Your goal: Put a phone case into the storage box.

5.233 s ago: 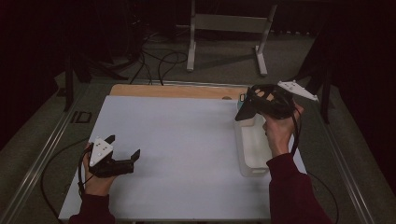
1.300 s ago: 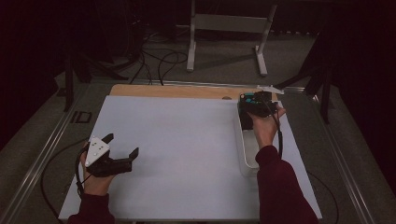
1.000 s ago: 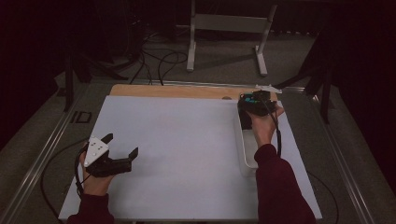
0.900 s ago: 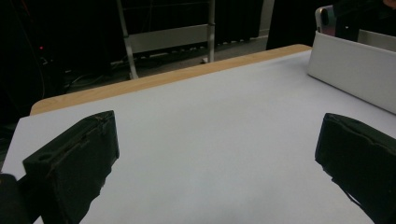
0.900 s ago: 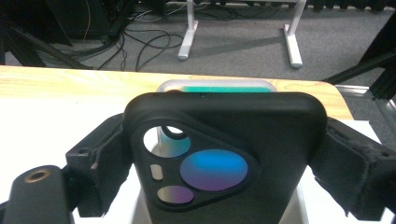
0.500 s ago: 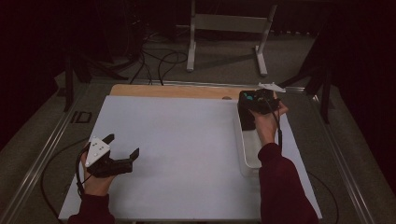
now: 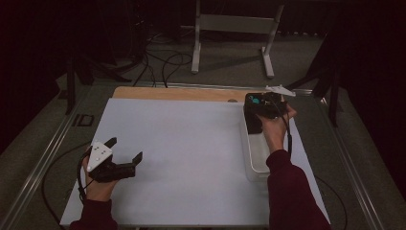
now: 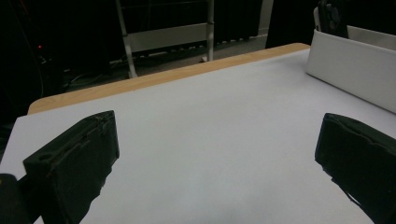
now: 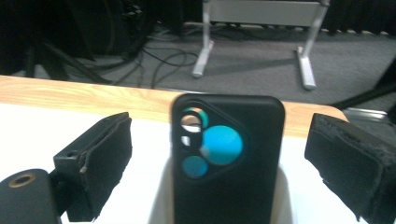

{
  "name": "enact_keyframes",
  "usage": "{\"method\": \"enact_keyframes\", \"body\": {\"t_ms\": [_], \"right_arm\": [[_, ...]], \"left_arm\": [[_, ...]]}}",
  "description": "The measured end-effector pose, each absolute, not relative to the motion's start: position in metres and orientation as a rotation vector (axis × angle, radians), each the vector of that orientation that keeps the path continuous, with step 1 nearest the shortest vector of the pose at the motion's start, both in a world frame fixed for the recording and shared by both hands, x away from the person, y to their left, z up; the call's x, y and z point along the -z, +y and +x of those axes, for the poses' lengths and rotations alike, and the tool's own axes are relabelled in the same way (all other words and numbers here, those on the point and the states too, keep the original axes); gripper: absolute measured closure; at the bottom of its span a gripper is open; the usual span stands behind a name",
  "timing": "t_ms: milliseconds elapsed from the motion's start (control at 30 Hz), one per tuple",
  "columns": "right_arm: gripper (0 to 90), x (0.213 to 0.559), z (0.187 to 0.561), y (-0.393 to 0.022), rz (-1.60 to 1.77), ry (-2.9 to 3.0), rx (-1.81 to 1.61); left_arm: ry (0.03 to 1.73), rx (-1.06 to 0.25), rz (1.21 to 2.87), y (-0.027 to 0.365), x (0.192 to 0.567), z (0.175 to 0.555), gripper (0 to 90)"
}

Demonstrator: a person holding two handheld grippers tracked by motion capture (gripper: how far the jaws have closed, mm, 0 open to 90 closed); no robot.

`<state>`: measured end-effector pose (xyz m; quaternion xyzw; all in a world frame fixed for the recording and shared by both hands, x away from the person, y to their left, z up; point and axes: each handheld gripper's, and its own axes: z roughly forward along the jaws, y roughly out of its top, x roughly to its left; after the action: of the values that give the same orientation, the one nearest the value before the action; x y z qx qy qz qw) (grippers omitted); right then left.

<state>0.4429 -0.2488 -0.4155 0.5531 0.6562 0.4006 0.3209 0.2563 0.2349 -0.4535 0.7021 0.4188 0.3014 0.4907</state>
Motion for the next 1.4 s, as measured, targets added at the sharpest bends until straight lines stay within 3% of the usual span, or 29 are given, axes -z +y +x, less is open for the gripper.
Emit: {"method": "enact_keyframes", "body": {"t_ms": [467, 867, 1400], "right_arm": [[7.2, 0.413, 0.413, -0.236, 1.351, 1.833, -1.1], [7.3, 0.414, 0.358, -0.231, 1.194, 1.927, -1.186], [7.6, 0.44, 0.28, -0.25, 1.105, 1.931, -1.29]], "left_arm": [[1.016, -0.722, 1.712, 0.234, 0.454, 0.257, 0.3], [1.021, -0.716, 1.717, 0.237, 0.454, 0.255, 0.2], [1.014, -0.701, 1.734, 0.246, 0.463, 0.248, 0.1]]}}
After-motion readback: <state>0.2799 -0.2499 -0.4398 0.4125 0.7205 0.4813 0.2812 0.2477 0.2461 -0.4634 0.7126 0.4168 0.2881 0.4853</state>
